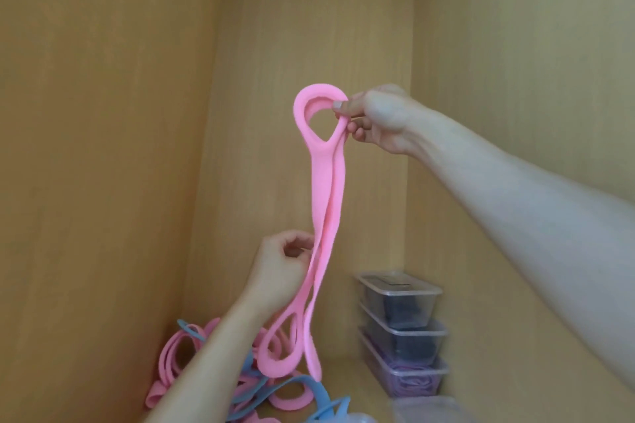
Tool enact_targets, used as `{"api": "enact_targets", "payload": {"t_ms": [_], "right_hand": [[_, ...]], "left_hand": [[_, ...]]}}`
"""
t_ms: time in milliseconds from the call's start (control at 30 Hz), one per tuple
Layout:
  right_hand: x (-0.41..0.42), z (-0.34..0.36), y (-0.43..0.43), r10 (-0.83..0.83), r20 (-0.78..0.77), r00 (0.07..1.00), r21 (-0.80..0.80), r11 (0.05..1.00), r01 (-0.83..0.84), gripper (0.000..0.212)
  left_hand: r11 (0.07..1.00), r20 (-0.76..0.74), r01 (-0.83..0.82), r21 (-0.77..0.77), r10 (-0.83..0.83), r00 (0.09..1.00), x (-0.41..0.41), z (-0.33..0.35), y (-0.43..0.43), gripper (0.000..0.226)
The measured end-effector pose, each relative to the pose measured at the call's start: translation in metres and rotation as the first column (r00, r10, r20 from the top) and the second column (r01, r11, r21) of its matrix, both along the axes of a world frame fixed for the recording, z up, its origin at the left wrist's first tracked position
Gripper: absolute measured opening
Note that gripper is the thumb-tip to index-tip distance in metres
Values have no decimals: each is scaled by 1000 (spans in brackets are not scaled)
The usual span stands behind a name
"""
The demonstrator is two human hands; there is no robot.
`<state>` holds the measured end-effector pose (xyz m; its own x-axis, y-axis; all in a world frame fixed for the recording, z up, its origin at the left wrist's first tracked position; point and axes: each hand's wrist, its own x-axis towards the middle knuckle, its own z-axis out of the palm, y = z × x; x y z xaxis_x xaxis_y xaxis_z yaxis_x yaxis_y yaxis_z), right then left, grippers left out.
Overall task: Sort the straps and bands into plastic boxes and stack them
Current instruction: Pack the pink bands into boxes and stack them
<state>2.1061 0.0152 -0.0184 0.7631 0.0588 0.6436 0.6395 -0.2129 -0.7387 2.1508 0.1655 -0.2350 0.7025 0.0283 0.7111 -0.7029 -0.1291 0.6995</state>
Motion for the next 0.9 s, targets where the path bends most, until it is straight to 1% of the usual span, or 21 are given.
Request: {"api": "enact_targets", "payload": {"t_ms": [67,133,267,400,533,667,833,900], "right_hand": [[-1,2,2,-2,4,1000,5,1000,2,24],[-1,5,4,0,8,1000,17,1000,0,26],[-1,8,7,-18,19,1000,16,1000,18,23],[-3,13,5,-46,37,998,22,999,45,27],[-2,21,-1,-75,50,996,59,996,72,30],[1,26,-7,-121,55,991,78,990,117,28],[3,31,-19,-185,51,981,89,980,180,22],[4,33,-23,-212,50,976,85,975,207,24]], "left_hand": [[996,-35,81,-41,-82,996,-5,4,0,30],[987,-56,160,-20,-161,985,-8,7,-1,29],[940,-119,317,130,-302,946,-15,4,-5,20],[867,-226,426,260,-374,899,-18,0,-12,15],[799,-320,557,227,-479,817,-18,-2,-16,24],[783,-327,591,193,-516,792,-18,-3,-16,26],[818,-326,531,222,-451,831,-13,-6,-11,24],[829,-343,507,238,-416,842,-11,-8,-10,22]]}}
